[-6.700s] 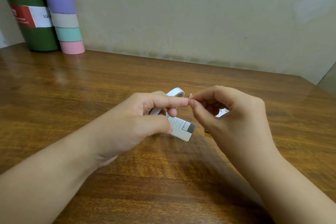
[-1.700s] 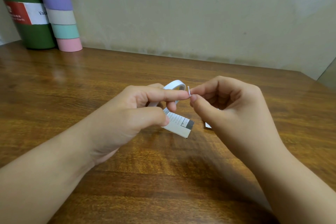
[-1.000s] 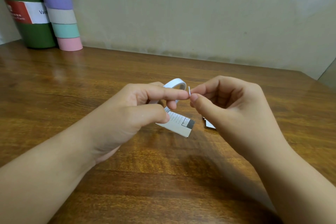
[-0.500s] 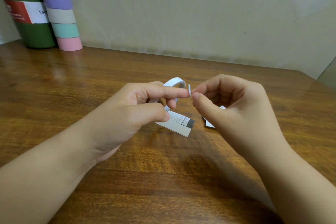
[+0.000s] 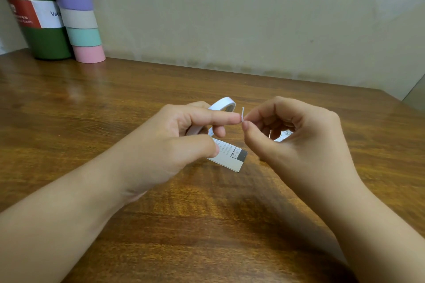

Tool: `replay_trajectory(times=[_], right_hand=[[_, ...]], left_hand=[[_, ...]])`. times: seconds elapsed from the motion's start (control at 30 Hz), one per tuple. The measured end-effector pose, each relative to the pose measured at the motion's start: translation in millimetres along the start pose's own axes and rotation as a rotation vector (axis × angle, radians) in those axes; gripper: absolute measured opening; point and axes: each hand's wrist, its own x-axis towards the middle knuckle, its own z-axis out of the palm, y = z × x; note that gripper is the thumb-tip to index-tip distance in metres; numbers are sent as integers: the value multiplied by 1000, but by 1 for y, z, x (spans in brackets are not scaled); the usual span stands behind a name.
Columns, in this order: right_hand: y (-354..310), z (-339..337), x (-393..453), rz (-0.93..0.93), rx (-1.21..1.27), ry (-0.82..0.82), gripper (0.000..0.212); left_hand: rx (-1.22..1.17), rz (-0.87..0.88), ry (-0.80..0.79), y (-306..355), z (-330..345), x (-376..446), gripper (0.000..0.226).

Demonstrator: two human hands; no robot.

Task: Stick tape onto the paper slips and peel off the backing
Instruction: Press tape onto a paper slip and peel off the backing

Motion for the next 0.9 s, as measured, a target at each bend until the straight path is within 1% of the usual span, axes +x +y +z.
replay_trajectory(times=[0.2,0.4,0.6,0.67,0.73,0.9], right_hand=[[0,0,0,-6,-1,-7,2],[0,-1,0,7,-10,-24,9],[0,0,0,2,-21,-25,3],[-1,0,0,3,-30,-36,3],[-3,2,-1,4,-24,-55,4],[-6,8,-3,9,57,-99,8]], left_hand=[[34,6,8,-1,0,-1,46],[100,17,18,-1,1,0,48],[95,37,29,-1,1,-1,43],[125,52,62,-3,3,0,36],[140,69,133,-6,5,1,27],[142,101,266,-11,9,4,12]])
